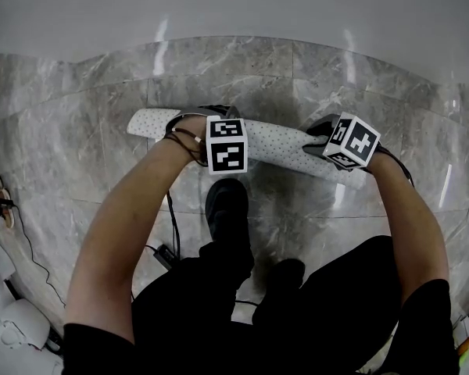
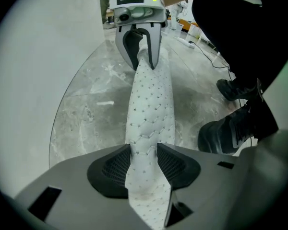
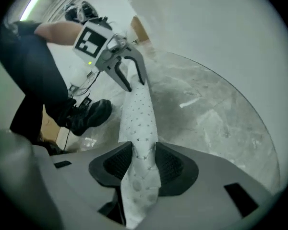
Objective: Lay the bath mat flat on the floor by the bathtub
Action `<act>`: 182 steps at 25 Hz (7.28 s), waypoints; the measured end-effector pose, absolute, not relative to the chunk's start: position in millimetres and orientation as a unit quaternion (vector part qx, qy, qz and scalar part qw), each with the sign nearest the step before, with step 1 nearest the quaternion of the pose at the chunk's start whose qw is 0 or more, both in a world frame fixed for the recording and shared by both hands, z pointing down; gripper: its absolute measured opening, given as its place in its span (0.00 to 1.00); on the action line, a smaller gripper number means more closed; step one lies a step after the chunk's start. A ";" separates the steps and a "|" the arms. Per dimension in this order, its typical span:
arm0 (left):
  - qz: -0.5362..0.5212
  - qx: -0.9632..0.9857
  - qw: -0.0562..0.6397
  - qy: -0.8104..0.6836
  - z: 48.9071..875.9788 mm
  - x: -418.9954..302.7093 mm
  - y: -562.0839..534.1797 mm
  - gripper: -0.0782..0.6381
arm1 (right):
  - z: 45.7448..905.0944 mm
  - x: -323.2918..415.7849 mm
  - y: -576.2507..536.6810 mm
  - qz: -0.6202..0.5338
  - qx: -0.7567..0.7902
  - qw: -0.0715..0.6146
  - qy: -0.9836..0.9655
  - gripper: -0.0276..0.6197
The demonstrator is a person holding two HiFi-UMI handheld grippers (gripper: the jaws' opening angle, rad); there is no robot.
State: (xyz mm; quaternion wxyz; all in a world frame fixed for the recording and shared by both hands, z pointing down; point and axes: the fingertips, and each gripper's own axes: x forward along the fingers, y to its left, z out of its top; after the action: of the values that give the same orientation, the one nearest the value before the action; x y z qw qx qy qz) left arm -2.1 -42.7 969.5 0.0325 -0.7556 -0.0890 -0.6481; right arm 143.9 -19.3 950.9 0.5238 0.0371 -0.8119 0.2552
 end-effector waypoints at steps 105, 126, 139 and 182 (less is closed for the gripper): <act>-0.643 -0.738 -0.013 -0.203 910.6 22.8 -31.6 0.52 | 848.9 98.2 16.1 -0.051 -0.078 0.501 -0.861 0.08; -0.661 -0.748 0.059 -0.003 917.2 25.0 -144.1 0.14 | 868.0 142.3 -133.2 -0.059 0.260 0.512 -0.816 0.11; -0.695 -0.698 0.096 0.141 952.9 -12.5 -260.8 0.14 | 939.3 178.3 -77.3 -0.003 0.196 0.591 -0.782 0.42; -0.710 -0.686 0.158 -0.024 999.5 -54.6 -96.9 0.52 | 961.8 236.8 -79.0 0.193 0.235 0.606 -0.735 0.25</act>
State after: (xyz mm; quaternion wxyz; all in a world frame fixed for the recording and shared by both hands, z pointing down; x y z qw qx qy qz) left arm -54.6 -96.9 999.5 0.1580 -0.6861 -0.0239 -0.7097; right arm 236.8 -79.0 961.8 0.6058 0.2349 -0.7352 0.1933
